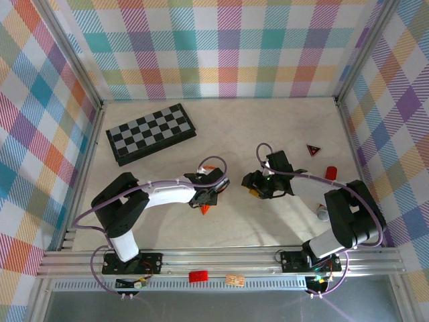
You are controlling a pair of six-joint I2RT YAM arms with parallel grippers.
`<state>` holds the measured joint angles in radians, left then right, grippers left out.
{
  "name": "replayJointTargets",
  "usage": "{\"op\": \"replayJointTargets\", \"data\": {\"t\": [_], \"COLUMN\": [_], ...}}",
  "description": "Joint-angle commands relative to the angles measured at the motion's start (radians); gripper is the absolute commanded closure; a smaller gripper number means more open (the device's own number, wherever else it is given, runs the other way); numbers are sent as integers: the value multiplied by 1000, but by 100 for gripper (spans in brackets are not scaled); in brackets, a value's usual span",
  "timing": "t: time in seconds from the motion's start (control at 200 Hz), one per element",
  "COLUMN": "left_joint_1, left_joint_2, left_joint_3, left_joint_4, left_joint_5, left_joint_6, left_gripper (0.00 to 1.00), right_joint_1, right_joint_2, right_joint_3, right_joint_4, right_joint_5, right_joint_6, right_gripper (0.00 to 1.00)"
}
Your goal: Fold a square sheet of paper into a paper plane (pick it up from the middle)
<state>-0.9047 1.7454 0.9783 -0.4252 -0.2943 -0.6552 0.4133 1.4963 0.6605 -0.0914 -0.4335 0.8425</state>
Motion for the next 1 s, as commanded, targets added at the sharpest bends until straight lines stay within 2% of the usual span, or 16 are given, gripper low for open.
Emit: {"op": "replayJointTargets", "data": {"t": [0.0,0.17,0.48,0.995], "left_joint_1": [-13,-35,-68,-89], "left_joint_2": [14,11,-5,-167], "left_joint_3": [-38,-52,-31,68], "left_joint_4": [-36,-24,-4,-99], "left_joint_5": [-30,-40,-39,-125], "left_joint_6": [-44,-107,-215,-233], "left_gripper": [57,52,52,52], "right_joint_1": [-5,-4,-9,-21], "right_joint_2": [10,8,-11,-97], "right_joint_3": [-14,-10,-13,-24], "right_joint_4": [14,7,-8,-53], "right_joint_5": [-24,-25,-29,16], "right_joint_6": [10,2,-15,-52], "right_gripper": [51,50,50,50]}}
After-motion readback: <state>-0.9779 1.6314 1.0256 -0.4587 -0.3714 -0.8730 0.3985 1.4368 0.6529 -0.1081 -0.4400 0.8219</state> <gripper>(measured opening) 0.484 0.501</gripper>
